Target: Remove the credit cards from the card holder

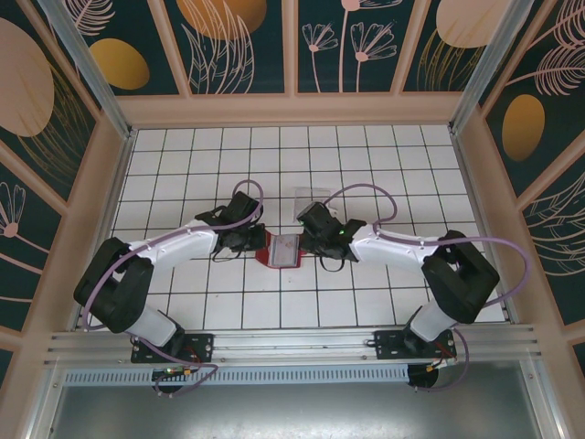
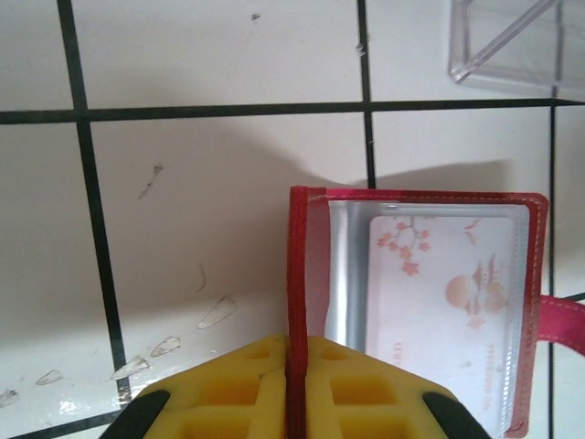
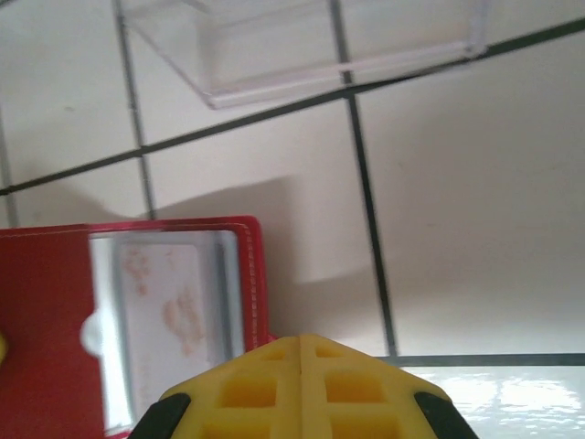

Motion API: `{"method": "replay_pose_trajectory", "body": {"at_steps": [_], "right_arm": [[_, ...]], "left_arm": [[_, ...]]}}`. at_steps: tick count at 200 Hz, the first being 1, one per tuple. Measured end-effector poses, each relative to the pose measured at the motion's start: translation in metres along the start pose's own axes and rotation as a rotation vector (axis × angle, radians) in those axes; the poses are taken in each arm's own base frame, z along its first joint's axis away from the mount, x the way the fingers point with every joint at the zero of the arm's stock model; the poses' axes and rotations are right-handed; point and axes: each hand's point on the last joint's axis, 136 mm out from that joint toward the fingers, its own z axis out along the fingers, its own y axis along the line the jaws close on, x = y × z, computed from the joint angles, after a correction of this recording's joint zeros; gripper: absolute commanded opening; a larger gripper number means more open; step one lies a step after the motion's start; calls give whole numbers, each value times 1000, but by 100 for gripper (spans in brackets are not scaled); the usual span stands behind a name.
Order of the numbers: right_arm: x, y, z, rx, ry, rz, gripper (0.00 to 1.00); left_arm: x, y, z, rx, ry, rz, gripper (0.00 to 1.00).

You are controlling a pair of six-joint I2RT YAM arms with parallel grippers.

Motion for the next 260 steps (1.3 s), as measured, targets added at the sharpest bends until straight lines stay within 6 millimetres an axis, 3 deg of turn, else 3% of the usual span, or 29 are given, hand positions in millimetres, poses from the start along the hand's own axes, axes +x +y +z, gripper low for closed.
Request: {"method": "replay_pose_trajectory", "body": {"at_steps": [25,66,97,125,144,163,190,221,260], "right_arm": [[5,-12,5,33,11,-14,0],[5,-15,5,42,12,-19,0],[9,-25,3,87,26,-29,32],[6,-35,-11,141,21,-57,40],[-7,-24,-29,120,-6,-67,43],[-20,-2,-45,47,-28,-80,44],[-23,29,-51,-68,-1,-104,45],[-10,46,-30,-117,89,-141,44],[12,39,2,-81,188,-172,43]], "left_arm": [[8,8,4,-17,15,-2,12],[15,16,11,-33,20,-3,10],[15,14,12,-28,20,-3,11],[16,8,9,11,23,-15,12],[22,5,9,48,32,-35,15],[32,7,12,66,54,-65,28],[39,14,12,49,68,-96,38],[27,14,-3,21,19,-96,43],[-11,-9,-37,51,-84,-85,42]]}}
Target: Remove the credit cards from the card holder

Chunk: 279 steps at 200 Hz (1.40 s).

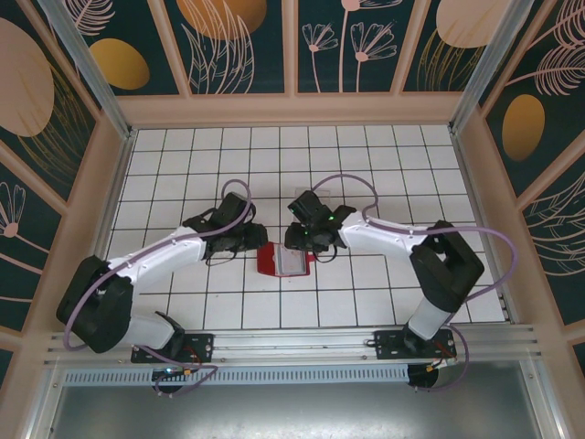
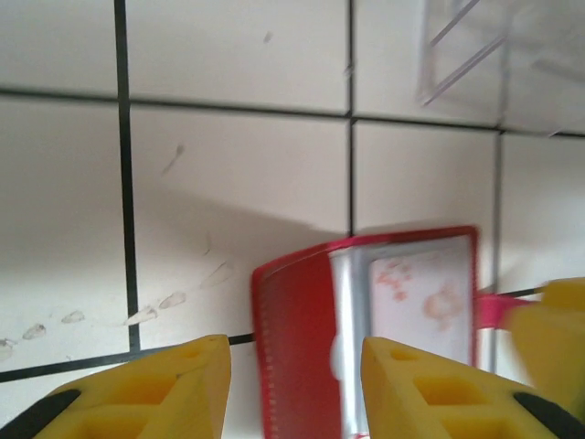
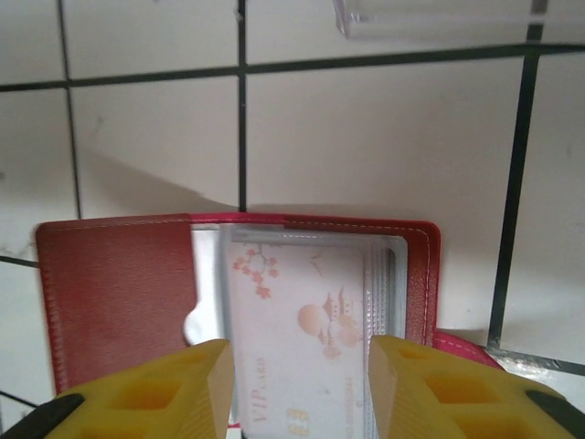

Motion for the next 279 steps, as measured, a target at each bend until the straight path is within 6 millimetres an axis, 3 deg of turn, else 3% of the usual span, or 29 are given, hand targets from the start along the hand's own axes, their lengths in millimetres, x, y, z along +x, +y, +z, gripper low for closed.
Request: {"method": "replay_pose_trajectory", "body": {"at_steps": [39,81,120,170,217,279], "right_arm": [[5,-5,9,7,24,-9,42],[11,-11,14,0,39,-5,41],[14,-9,18,-16,53,-6,41],[20,-16,30,9,82,-10,40],[21,-17,31,12,83,-22,36],[20,-20,32,17,78,-20,23]], "left_arm": [[-18,-31,-17,90,-30,9,35],[3,-50,8,165,56,-6,30],[30,-32,37,149,132,-50,28],[54,-14,54,144,176,-77,27],[58,-12,63,156,177,-91,27],[59,-14,67,184,175,-91,29]]}}
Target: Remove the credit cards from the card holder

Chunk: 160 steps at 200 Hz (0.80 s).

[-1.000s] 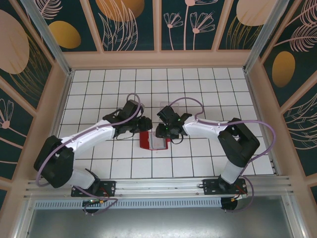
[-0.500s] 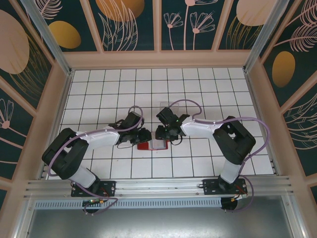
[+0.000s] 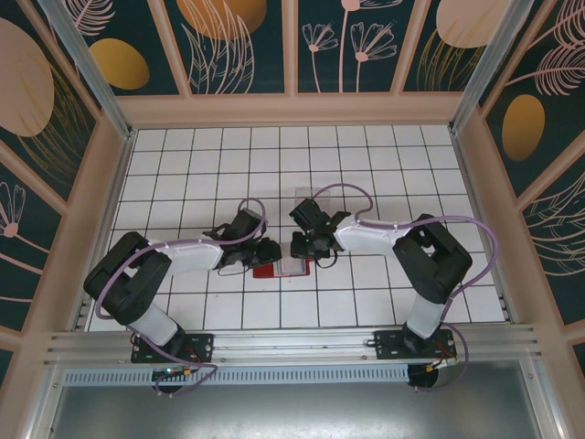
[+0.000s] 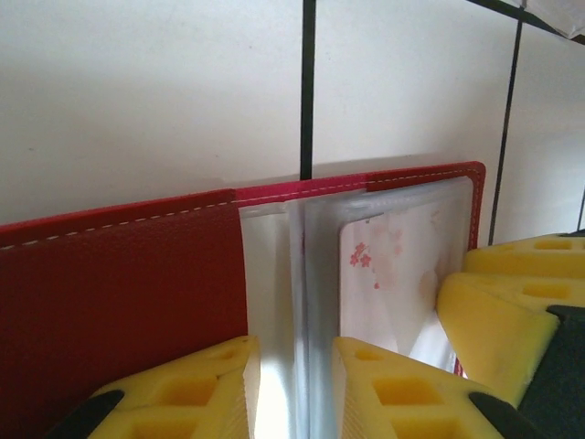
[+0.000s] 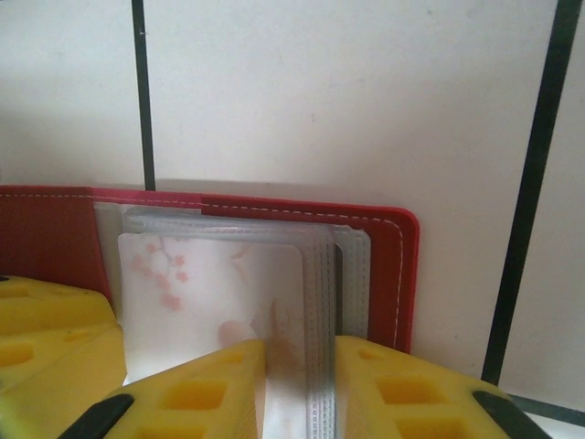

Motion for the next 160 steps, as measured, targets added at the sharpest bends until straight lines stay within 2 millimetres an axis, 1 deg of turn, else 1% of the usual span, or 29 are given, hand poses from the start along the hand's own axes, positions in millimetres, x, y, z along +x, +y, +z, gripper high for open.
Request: {"method": "replay_pose_trajectory", "body": {"at_steps": [29,120,160], "right_arm": [[0,0,0,-2,-2,0,19],[0,1,0,-2,-2,0,19],[-1,1,0,-2,-2,0,19]], "left_arm": [[0,-1,0,8,-2,2,29],[2,-6,0,35,13,6,30],[4,-7,3,42,28,5,35]]}}
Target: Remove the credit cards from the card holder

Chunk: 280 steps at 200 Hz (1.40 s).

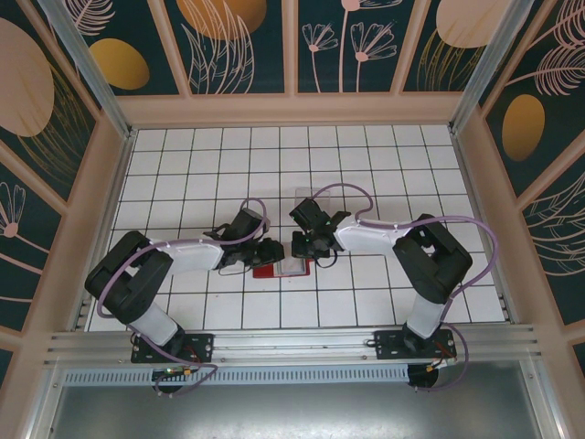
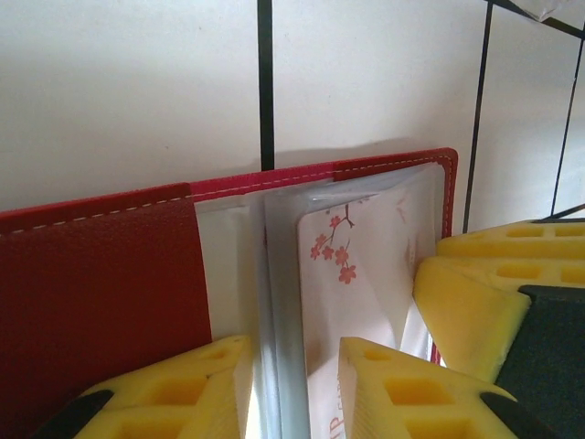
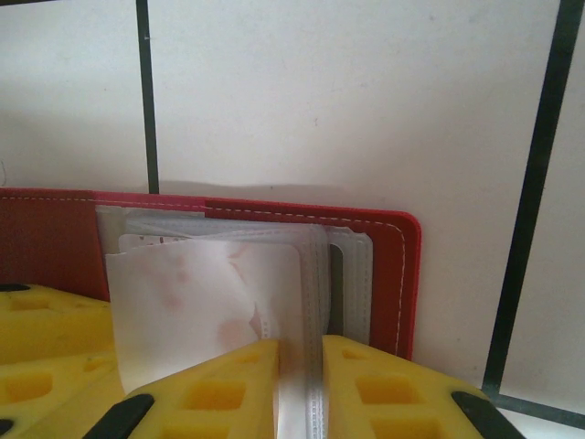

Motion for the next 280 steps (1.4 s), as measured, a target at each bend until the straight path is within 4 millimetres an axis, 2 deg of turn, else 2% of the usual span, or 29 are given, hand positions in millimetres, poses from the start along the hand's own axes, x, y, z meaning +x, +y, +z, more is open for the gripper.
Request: {"method": "replay_pose_trajectory", "body": {"at_steps": [31,52,155,214,240,280], "right_arm": [[0,0,0,0,0,0,20],[0,0,0,0,0,3,24],[-1,1,1,0,1,23,35],[0,2,1,1,3,22,32],[0,1,1,5,2,22,28],[0,1,2,6,3,22,27]], "left_arm": [[-1,-2,1,4,6,1,39],[-2,-2,1,-12,8,7,38],[-8,13,-4,-113,-32,50,24],[-12,17,-11,-151,-65,50,24],[-16,9,-16,-119,-88,51,26],[-15,-6,-15,-15,-84,44,26]]}}
